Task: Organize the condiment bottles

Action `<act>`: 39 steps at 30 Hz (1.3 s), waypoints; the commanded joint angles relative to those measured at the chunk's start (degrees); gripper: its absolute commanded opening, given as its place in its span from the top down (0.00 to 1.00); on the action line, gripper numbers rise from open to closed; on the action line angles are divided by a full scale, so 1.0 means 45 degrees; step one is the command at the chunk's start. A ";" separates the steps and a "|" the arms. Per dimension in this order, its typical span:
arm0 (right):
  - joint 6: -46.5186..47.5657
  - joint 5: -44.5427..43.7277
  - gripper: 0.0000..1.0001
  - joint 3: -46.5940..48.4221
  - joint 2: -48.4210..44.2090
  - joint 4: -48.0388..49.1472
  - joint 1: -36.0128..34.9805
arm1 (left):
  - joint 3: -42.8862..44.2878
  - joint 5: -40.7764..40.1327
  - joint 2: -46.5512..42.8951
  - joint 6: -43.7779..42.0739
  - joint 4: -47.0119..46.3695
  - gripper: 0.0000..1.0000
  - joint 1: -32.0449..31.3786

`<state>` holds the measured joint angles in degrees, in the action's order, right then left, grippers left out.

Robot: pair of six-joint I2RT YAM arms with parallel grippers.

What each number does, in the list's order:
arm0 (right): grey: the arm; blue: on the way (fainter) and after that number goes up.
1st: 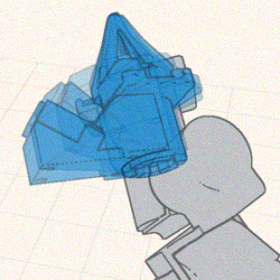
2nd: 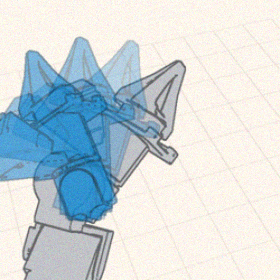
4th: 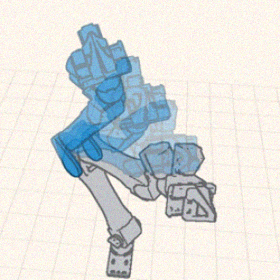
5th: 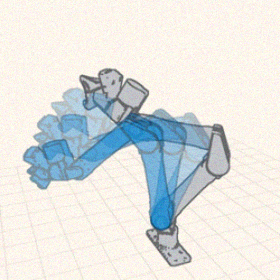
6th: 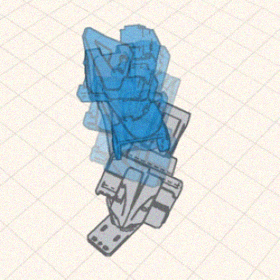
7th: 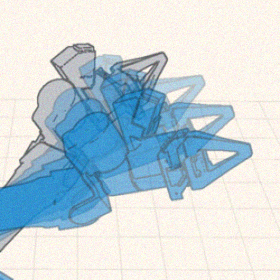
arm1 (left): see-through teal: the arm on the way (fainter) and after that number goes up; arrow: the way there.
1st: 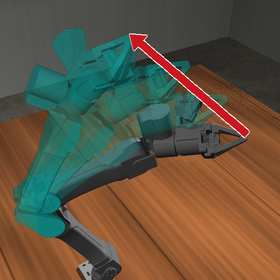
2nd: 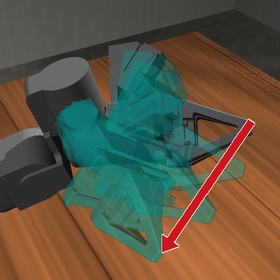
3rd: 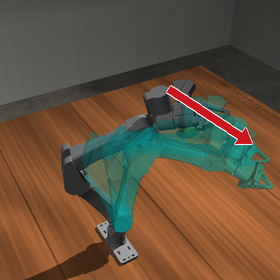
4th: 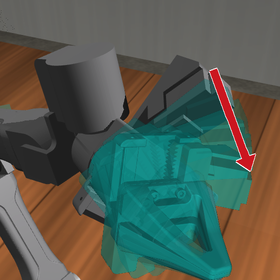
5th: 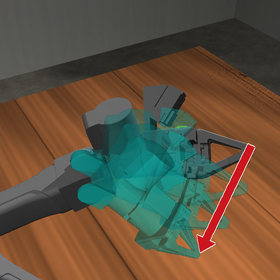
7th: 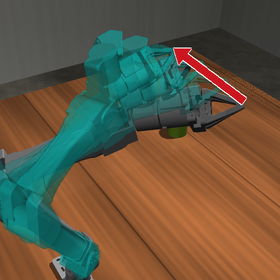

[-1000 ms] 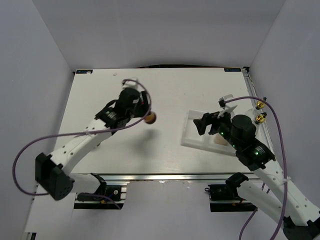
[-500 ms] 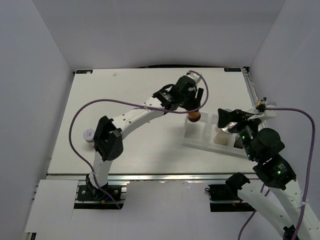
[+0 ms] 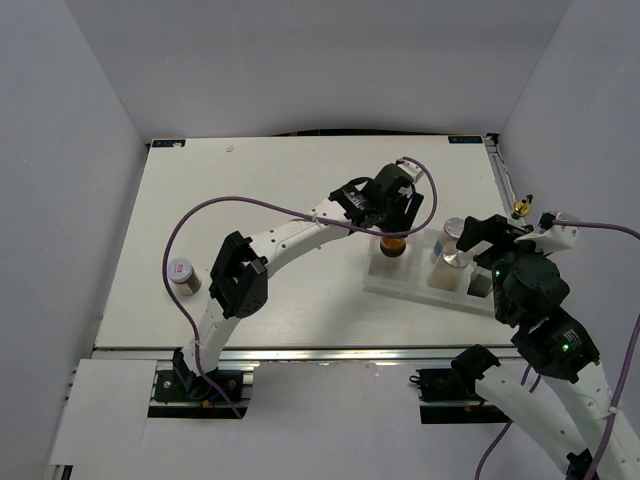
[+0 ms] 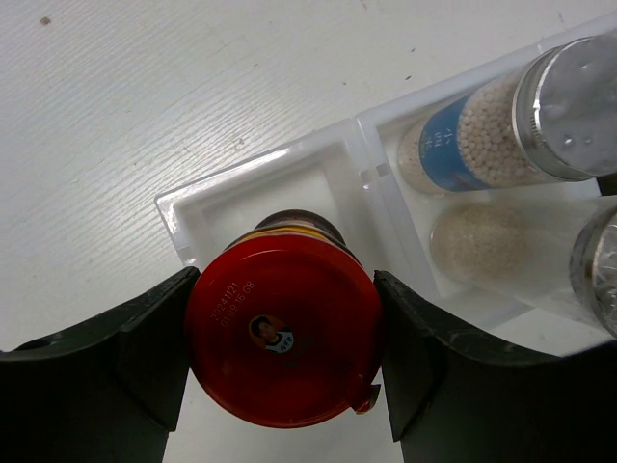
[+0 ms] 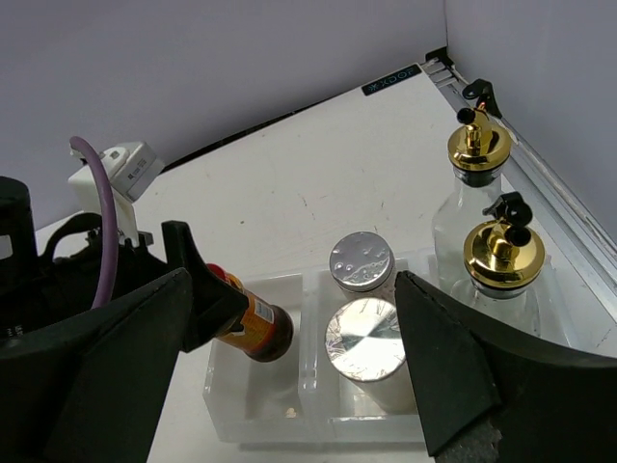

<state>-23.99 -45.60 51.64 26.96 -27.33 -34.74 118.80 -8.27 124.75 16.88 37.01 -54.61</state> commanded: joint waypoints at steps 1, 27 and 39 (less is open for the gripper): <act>-0.0041 -0.0452 0.11 -0.0068 -0.0249 0.0488 -0.0033 | 0.0045 -0.0388 -0.0887 -0.0177 -0.1350 0.95 0.0026; 0.0292 -0.0041 0.11 -0.0283 -0.0151 0.0507 -0.0014 | -0.0013 -0.0994 0.0189 -0.0276 -0.2600 0.12 0.0026; 0.1245 0.1090 0.11 -0.0576 -0.0113 0.1383 -0.0014 | 0.0729 -0.1403 -0.1603 -0.0529 -0.1118 0.02 0.0046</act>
<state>-21.52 -42.94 49.80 26.55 -25.80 -34.74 119.26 -12.29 127.74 15.22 29.63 -54.50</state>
